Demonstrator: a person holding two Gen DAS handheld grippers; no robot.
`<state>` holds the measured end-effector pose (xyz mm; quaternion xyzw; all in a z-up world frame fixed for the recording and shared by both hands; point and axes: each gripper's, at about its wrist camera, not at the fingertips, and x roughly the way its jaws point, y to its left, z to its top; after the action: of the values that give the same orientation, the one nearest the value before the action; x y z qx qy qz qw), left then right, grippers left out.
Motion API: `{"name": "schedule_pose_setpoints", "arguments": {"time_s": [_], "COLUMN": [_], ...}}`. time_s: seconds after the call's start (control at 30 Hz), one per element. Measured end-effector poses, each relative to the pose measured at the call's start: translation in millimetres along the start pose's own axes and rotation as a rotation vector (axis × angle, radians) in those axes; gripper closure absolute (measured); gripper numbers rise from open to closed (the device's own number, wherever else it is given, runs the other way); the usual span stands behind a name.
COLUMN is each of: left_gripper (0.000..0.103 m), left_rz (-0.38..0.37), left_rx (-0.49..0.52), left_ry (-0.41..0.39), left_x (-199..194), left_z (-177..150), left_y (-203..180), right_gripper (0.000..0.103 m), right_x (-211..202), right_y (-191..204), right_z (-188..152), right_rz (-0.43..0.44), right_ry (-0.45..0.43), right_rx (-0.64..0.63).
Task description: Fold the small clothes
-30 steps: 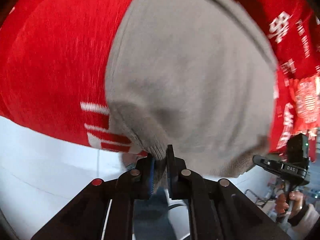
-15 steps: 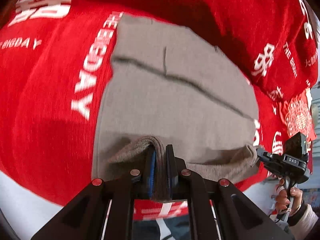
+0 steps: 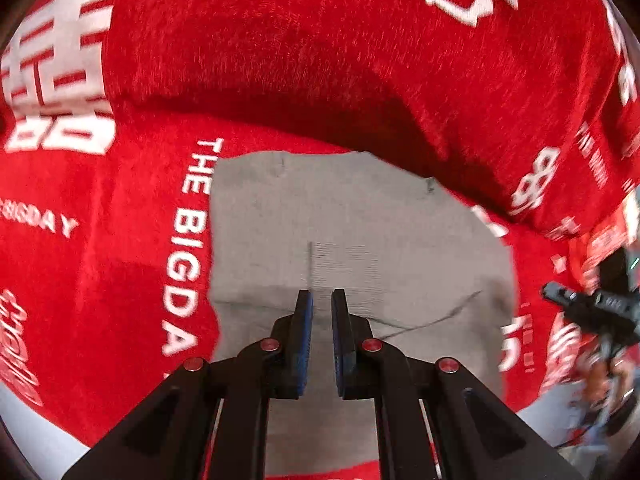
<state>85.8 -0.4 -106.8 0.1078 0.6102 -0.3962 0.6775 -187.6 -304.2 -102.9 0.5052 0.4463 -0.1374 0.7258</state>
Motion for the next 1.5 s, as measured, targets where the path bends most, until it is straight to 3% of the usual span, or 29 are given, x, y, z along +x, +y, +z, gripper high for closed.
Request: {"name": "schedule_pose_setpoints", "arguments": {"time_s": [0.03, 0.07, 0.1, 0.13, 0.17, 0.2, 0.4, 0.5, 0.53, 0.57, 0.6, 0.63, 0.7, 0.87, 0.93, 1.0, 1.17, 1.27, 1.5], "left_gripper": [0.092, 0.091, 0.086, 0.054, 0.014, 0.006, 0.006, 0.012, 0.028, 0.047, 0.055, 0.067, 0.092, 0.092, 0.1, 0.1, 0.1, 0.1, 0.1], "left_rz": [0.033, 0.07, 0.094, 0.123, 0.15, 0.173, 0.231, 0.226, 0.219, 0.212, 0.211, 0.205, 0.206, 0.091, 0.044, 0.014, 0.025, 0.031, -0.014], "left_rx": [0.022, 0.041, 0.052, 0.06, 0.059, 0.06, 0.039, 0.011, 0.01, 0.017, 0.032, 0.053, 0.111, 0.135, 0.127, 0.129, 0.194, 0.155, 0.148], "left_ry": [0.014, 0.042, 0.069, 0.105, 0.116, 0.108, 0.168, 0.226, 0.243, 0.267, 0.279, 0.271, 0.247, 0.19, 0.177, 0.159, 0.14, 0.136, -0.02], "left_x": [4, 10, 16, 24, 28, 29, 54, 77, 83, 90, 94, 94, 88, 43, 24, 4, -21, -18, -39], "left_z": [-1, -3, -7, -11, -14, -18, -29, -34, -36, -39, -42, -44, -49, -51, -51, -49, -47, -37, 26], "left_y": [-3, -6, -8, -8, -8, -7, 11, 29, 33, 36, 37, 36, 30, 29, 30, 29, 22, 23, 10], "right_gripper": [0.088, 0.063, 0.048, 0.032, 0.032, 0.032, 0.036, 0.038, 0.04, 0.056, 0.07, 0.093, 0.097, 0.097, 0.097, 0.097, 0.097, 0.097, 0.097], "right_x": [6, 11, 17, 23, 26, 34, 70, 86, 89, 90, 92, 93, 89, 56, 37, 17, 0, 6, -17], "right_y": [3, 4, 3, 2, 0, -1, -21, -21, -17, -13, -8, -3, 5, 30, 43, 53, 70, 76, 89], "right_z": [2, 1, -1, -6, -10, -15, -26, -32, -35, -38, -43, -48, -57, -79, -86, -88, -81, -74, -27], "right_rz": [-0.046, -0.085, -0.129, -0.161, -0.172, -0.184, -0.31, -0.379, -0.404, -0.437, -0.495, -0.557, -0.59, -0.605, -0.597, -0.582, -0.574, -0.588, -0.572], "right_ry": [0.035, 0.066, 0.096, 0.115, 0.125, 0.151, 0.217, 0.219, 0.211, 0.207, 0.202, 0.2, 0.182, 0.097, 0.062, 0.027, -0.005, -0.026, -0.139], "right_rx": [-0.042, -0.076, -0.109, -0.14, -0.159, -0.176, -0.206, -0.246, -0.275, -0.307, -0.347, -0.387, -0.397, -0.393, -0.393, -0.401, -0.407, -0.391, -0.386]}}
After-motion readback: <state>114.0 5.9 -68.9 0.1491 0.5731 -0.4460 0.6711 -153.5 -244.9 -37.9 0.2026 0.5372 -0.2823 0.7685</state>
